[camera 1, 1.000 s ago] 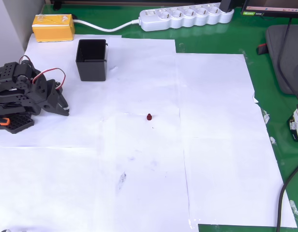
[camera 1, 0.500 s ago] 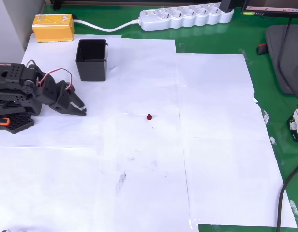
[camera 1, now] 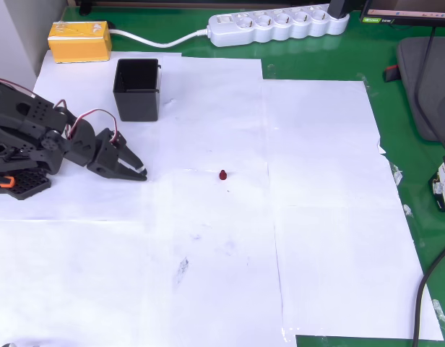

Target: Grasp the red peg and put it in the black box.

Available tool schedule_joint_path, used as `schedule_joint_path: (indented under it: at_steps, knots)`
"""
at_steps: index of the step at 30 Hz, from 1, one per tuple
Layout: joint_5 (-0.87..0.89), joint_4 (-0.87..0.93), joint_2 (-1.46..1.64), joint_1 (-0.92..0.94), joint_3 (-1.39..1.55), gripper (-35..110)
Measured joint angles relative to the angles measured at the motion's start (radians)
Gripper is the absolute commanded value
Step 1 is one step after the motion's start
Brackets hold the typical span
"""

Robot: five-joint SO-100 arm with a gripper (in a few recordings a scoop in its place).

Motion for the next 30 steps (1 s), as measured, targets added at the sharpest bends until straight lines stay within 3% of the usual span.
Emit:
schedule_joint_path:
  at_steps: [15,30]
  knots:
    - [0.094,-0.788,0.597,-0.031,0.002,0]
    - [0.123,-1.14,0.966,-0.095,0.097,0]
